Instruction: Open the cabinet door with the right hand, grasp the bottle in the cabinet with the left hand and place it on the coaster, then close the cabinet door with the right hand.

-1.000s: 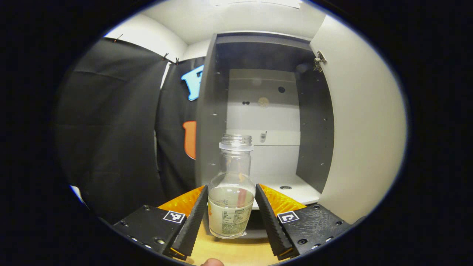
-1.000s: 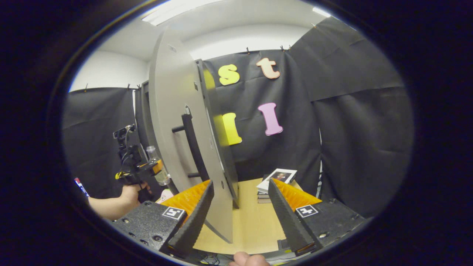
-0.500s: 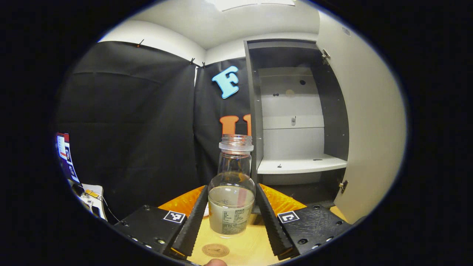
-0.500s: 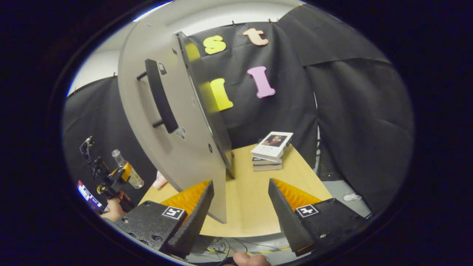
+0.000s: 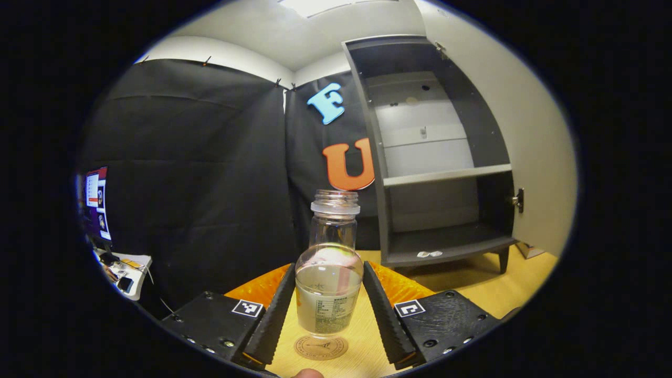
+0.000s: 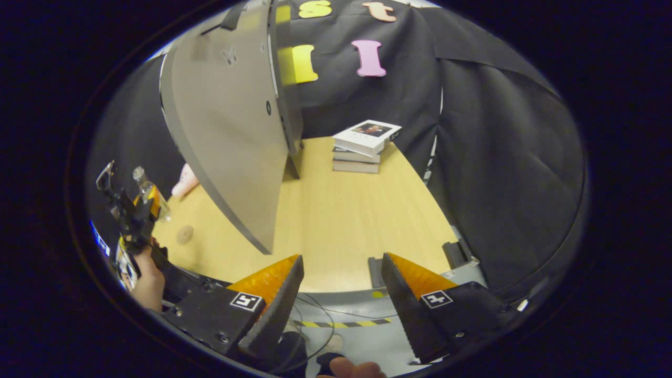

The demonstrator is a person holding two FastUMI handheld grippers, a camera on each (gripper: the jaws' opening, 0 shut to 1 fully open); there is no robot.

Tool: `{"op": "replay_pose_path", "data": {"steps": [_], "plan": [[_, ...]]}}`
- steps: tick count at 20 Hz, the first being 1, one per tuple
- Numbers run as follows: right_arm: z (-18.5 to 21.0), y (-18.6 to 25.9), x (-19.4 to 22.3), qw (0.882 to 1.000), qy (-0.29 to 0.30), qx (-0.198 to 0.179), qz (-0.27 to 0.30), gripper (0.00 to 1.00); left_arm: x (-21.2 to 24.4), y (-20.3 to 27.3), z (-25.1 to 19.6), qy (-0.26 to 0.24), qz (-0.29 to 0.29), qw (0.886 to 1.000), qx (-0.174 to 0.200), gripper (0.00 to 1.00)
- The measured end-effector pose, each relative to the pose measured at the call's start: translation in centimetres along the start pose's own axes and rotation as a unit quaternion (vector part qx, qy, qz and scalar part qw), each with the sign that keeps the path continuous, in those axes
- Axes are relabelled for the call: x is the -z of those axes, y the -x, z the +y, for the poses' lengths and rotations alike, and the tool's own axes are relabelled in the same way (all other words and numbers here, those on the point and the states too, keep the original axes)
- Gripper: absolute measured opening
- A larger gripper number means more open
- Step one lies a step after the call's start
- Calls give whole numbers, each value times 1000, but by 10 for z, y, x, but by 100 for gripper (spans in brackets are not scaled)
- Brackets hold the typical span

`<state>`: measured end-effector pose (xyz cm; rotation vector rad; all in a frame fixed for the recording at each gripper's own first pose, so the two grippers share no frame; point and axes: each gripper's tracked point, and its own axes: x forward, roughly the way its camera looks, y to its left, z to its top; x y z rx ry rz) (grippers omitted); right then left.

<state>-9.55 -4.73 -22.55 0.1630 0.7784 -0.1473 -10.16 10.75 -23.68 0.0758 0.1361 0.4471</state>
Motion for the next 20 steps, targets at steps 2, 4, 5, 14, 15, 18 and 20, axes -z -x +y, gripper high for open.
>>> {"op": "replay_pose_path", "data": {"steps": [2,4,5,14,15,18,20], "plan": [[0,-6,17,1000,-4,0,26,95,19,2,-3,18,0,1000,1,76],[0,-16,26,999,5,5,48,95,39,-2,0,23,8,1000,-3,75],[0,-17,28,999,12,7,52,95,50,-4,3,22,15,1000,-9,75],[21,-25,30,996,40,-10,74,95,76,-9,18,48,38,997,-37,76],[23,-25,31,996,40,-12,75,95,82,-10,19,50,47,997,-39,75],[30,-27,30,996,39,-19,78,95,77,-11,13,60,39,997,-21,78],[33,-29,30,996,44,-21,80,95,69,-9,12,62,26,998,-13,90]]}}
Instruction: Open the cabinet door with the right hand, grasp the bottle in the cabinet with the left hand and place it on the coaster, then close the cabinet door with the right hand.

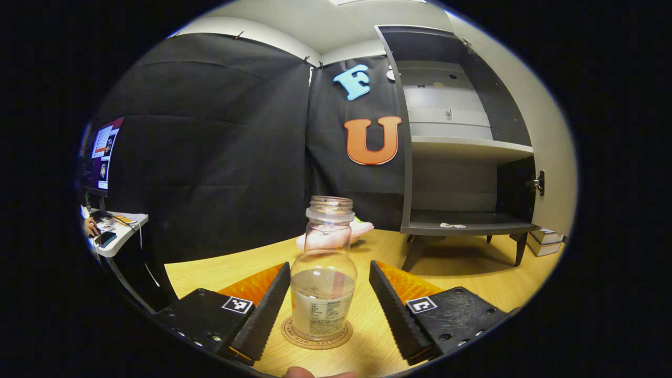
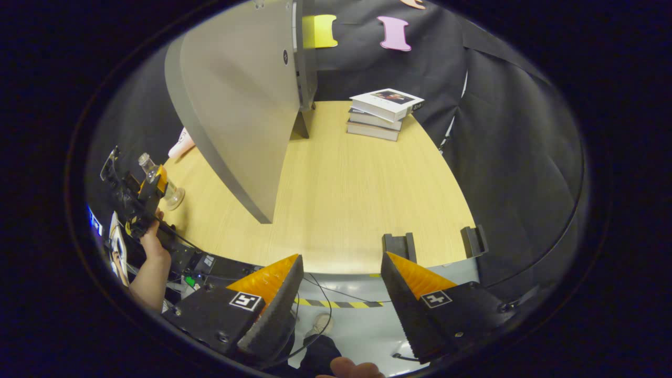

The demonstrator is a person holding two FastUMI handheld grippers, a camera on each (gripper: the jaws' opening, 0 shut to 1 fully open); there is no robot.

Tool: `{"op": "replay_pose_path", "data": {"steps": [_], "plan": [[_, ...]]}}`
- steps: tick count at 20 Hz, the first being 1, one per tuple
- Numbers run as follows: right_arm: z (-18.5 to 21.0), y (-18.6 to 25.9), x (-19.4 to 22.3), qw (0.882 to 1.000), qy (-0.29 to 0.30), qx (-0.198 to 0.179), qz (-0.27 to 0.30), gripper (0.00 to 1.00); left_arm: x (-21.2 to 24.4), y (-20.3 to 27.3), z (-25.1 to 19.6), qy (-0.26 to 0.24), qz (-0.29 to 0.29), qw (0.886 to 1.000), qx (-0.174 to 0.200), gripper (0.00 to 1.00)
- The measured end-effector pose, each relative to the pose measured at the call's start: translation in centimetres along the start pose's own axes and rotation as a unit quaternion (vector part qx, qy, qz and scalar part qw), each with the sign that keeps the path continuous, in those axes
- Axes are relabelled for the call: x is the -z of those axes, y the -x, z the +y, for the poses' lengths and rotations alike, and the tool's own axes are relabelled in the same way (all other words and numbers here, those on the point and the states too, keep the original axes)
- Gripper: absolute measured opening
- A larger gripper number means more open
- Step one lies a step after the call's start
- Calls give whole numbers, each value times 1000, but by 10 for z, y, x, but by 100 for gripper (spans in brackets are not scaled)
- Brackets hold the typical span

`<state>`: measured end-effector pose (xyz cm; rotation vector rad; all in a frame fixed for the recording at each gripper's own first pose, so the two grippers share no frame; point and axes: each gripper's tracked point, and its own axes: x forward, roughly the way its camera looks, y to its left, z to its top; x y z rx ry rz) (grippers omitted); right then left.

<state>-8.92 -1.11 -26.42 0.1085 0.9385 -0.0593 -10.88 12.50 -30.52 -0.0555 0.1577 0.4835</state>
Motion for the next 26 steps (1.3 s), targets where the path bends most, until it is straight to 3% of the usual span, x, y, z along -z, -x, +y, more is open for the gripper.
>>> {"op": "replay_pose_path", "data": {"steps": [1,2,7,14,17,21,26], "plan": [[2,-1,0,1000,0,-2,1,95,-3,1,0,-5,-5,1000,3,100],[3,-1,0,1000,-1,-3,3,95,-5,1,0,-12,-9,1000,2,96],[-2,3,-5,1000,-11,0,0,95,-22,3,1,-5,-20,1000,6,96],[-15,7,-21,999,-28,-3,-40,95,-82,16,14,-42,-40,998,25,96],[-15,14,-22,998,-40,-14,-47,95,-128,25,18,-44,-53,997,25,96],[-31,37,-51,992,-75,-21,-95,95,-216,47,-2,-41,-91,993,56,96],[-69,87,-137,971,-131,-36,-196,95,-310,72,-46,-42,-102,986,126,96]]}}
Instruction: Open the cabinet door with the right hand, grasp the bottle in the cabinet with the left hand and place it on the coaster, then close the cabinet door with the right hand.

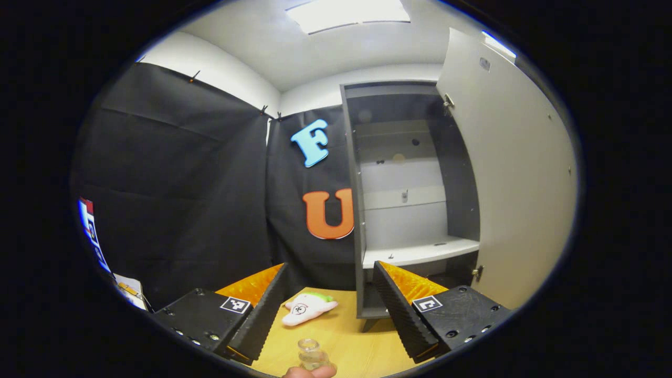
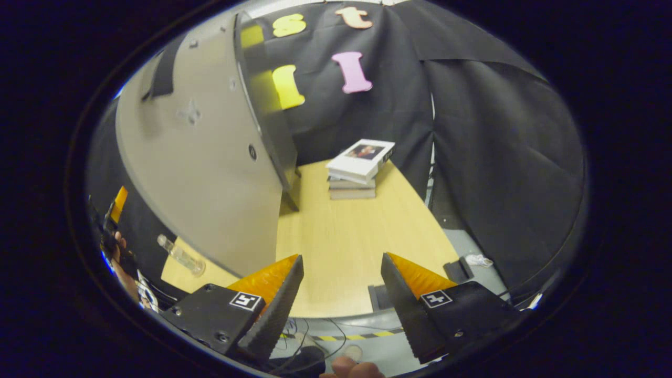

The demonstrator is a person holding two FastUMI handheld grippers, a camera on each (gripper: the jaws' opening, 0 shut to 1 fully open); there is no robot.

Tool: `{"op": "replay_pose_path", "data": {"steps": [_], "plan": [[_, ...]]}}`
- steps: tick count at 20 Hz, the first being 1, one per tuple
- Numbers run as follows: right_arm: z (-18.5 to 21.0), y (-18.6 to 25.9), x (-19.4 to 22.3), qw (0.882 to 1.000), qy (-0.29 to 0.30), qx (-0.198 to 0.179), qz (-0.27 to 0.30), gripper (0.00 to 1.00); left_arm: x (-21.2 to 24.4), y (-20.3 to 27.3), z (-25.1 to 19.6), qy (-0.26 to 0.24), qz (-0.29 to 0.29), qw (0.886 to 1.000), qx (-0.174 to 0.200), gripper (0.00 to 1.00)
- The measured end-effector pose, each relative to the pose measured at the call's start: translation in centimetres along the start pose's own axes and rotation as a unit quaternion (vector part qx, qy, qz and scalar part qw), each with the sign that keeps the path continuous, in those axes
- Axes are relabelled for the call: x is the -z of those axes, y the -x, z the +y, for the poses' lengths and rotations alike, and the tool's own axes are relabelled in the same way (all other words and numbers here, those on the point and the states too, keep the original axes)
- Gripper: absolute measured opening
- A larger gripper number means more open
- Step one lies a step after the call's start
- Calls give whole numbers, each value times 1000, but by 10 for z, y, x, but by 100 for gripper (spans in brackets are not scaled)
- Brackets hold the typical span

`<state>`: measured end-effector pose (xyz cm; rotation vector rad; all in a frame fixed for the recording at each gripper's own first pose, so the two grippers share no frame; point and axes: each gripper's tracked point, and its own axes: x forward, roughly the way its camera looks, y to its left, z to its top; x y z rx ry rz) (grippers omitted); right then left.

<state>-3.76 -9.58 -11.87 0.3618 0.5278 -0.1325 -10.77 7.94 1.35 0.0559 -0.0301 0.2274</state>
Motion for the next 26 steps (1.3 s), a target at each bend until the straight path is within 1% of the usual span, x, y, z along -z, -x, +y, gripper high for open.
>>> {"op": "replay_pose_path", "data": {"steps": [2,3,4,5,6,7,8,9,10,11,12,13,14,15,16,17,20,21,22,23,24,26], "plan": [[11,14,-52,998,-28,-25,-59,95,-36,1,-13,9,-1,1000,30,96],[22,24,-74,995,-37,-43,-84,95,-48,0,-26,19,7,998,54,96],[32,34,-93,992,-41,-59,-105,95,-48,0,-41,36,43,995,80,95],[43,45,-109,988,-42,-75,-126,95,-44,1,-52,59,77,991,96,96],[58,55,-123,984,-39,-97,-143,95,-41,2,-59,81,113,985,105,96],[76,66,-134,979,-33,-121,-159,95,-37,8,-62,97,144,979,105,96],[92,78,-142,975,-23,-141,-172,95,-37,14,-64,103,161,976,103,96],[104,87,-148,971,-11,-155,-184,95,-45,15,-63,89,153,979,102,97],[115,93,-152,967,0,-163,-197,95,-52,12,-63,68,138,983,102,97],[130,97,-154,962,14,-178,-206,95,-53,12,-68,58,133,983,111,95],[149,101,-151,958,30,-197,-208,95,-50,13,-75,57,134,981,129,95],[164,103,-144,957,53,-204,-198,89,-45,15,-84,59,138,978,148,95],[162,103,-145,956,67,-189,-216,89,-41,19,-92,60,145,975,159,95],[160,107,-143,955,83,-182,-219,94,-36,25,-101,62,149,973,167,95],[171,108,-146,955,88,-180,-219,94,-36,26,-105,67,147,971,176,95],[178,107,-141,957,90,-181,-208,94,-38,23,-105,68,140,971,182,95],[206,107,-136,956,88,-198,-196,93,-44,9,-106,70,116,970,201,95],[218,106,-133,955,94,-206,-190,93,-43,5,-106,70,111,970,205,95],[230,106,-129,954,98,-217,-184,93,-41,1,-101,69,107,972,200,95],[244,100,-124,952,99,-229,-177,87,-37,-5,-94,72,110,971,200,95],[256,104,-122,950,99,-239,-174,93,-31,-10,-92,79,116,969,203,94],[280,99,-120,947,99,-252,-171,94,-25,-21,-74,87,114,970,195,95]]}}
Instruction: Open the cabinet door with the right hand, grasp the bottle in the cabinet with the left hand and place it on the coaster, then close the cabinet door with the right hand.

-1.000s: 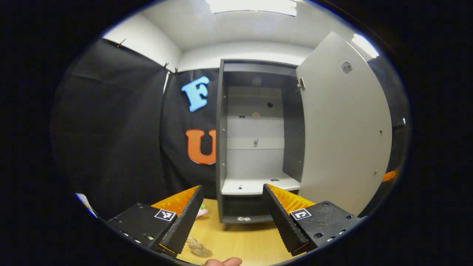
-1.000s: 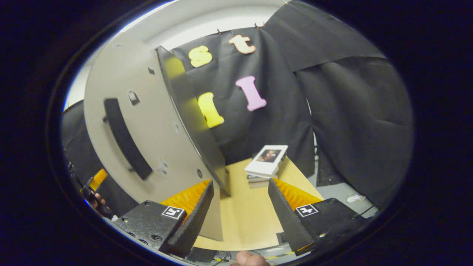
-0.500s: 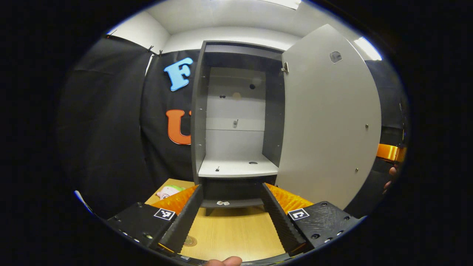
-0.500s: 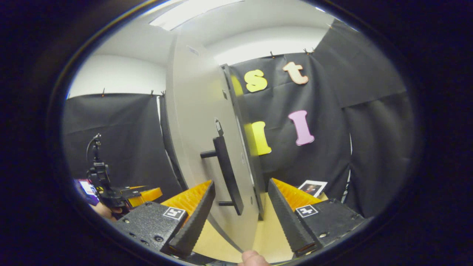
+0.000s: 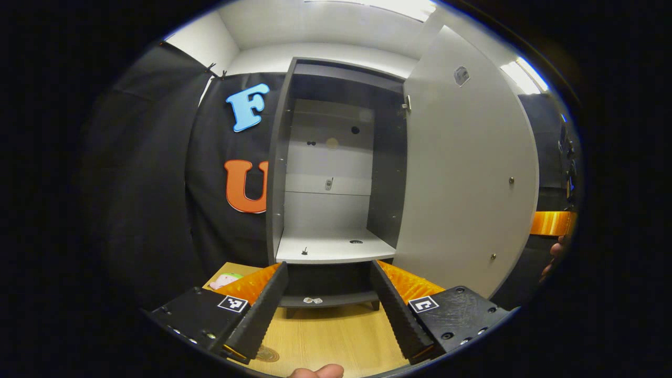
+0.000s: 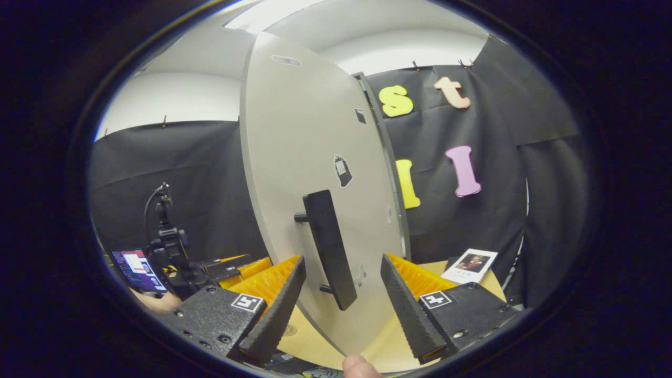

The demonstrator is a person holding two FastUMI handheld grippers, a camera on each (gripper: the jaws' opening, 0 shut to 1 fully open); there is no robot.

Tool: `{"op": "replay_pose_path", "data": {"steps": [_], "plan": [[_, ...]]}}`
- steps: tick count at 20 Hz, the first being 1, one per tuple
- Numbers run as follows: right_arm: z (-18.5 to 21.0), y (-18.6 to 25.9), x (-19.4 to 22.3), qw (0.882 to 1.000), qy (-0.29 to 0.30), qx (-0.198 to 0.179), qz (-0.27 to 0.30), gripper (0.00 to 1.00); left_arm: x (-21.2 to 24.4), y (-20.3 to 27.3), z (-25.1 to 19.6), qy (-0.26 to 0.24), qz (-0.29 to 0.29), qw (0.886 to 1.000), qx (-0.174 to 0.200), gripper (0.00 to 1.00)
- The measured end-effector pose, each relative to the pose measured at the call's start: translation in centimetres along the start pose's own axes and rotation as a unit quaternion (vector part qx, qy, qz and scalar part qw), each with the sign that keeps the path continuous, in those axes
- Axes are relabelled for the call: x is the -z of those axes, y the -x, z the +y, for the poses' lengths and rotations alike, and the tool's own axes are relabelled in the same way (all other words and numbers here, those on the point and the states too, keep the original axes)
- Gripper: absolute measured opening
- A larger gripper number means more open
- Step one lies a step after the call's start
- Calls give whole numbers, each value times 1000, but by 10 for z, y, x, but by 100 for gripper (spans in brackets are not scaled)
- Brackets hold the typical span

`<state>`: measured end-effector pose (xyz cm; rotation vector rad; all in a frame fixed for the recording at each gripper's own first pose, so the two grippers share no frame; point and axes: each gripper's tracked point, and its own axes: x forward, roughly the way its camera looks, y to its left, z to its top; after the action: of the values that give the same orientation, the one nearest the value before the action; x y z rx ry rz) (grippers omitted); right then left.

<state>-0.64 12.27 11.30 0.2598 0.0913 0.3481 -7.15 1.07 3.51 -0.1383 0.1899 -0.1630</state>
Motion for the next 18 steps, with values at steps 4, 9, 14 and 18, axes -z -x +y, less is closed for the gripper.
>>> {"op": "replay_pose_path", "data": {"steps": [4,9,14,18], "plan": [[19,-26,7,1000,-24,-10,8,94,12,-7,48,21,10,1000,-17,95],[40,-54,9,999,-25,-37,11,94,18,0,88,25,7,999,-47,95],[45,-86,13,998,0,-69,4,100,24,7,110,22,18,995,-92,96],[56,-109,6,994,62,-92,-17,99,20,26,131,15,14,990,-140,95]]}}
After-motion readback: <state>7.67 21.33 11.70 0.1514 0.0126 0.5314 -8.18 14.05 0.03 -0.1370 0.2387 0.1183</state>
